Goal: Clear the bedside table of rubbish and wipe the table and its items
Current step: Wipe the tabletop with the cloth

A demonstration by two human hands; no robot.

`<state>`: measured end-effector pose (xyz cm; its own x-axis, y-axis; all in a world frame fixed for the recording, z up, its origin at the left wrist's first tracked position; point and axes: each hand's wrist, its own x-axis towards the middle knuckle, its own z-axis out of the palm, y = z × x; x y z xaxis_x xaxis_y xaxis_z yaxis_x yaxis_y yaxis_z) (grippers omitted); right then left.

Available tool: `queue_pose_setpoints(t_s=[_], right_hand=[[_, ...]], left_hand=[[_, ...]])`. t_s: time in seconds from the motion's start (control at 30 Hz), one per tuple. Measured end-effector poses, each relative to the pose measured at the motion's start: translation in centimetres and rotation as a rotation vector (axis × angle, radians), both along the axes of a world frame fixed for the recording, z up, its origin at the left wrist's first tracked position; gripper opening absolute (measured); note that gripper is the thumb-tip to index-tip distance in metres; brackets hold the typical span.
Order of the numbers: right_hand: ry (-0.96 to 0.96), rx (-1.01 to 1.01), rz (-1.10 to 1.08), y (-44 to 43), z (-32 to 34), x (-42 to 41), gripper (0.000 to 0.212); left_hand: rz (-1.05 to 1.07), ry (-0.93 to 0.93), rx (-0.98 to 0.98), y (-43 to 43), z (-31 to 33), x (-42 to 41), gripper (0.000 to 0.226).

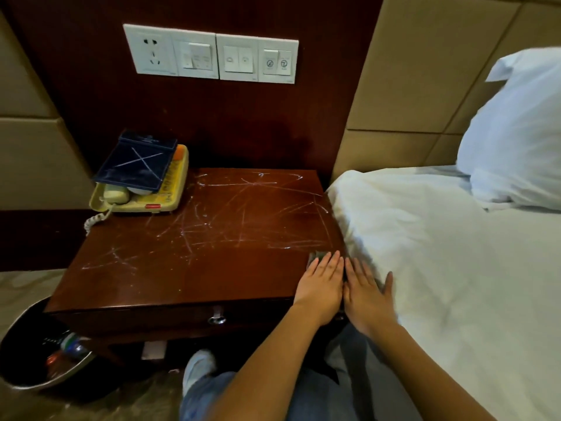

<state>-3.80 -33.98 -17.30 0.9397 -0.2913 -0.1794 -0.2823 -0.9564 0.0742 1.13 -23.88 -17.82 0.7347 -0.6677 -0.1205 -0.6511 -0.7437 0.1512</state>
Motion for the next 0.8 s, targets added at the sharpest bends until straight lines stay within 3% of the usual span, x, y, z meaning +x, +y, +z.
queue_pose_setpoints(t_s=[0.17, 0.47, 0.57, 0.63, 0.8], right_hand=[[-0.011, 0.058, 0.061, 5.0, 0.5, 2.3, 0.057], [-0.007, 0.249, 0.365, 27.1, 0.5, 8.0, 0.055], [0.008, 0.27, 0.474, 33.7, 0.7, 8.6, 0.054], [0.004, 0.278, 0.541, 37.4, 0.4, 9.0, 0.054], [0.001, 0.267, 0.616, 40.0, 0.1, 10.5, 0.054]], left_hand=[[0.051, -0.023, -0.017, 5.5, -0.2, 1.9, 0.057], [0.356, -0.071, -0.032, 29.0, 0.1, 4.3, 0.055], [0.469, -0.1, -0.008, 35.7, 0.0, 3.8, 0.085], [0.534, -0.105, 0.005, 39.3, -0.5, 3.6, 0.092], [0.628, -0.105, -0.011, 41.9, -0.9, 4.1, 0.075]])
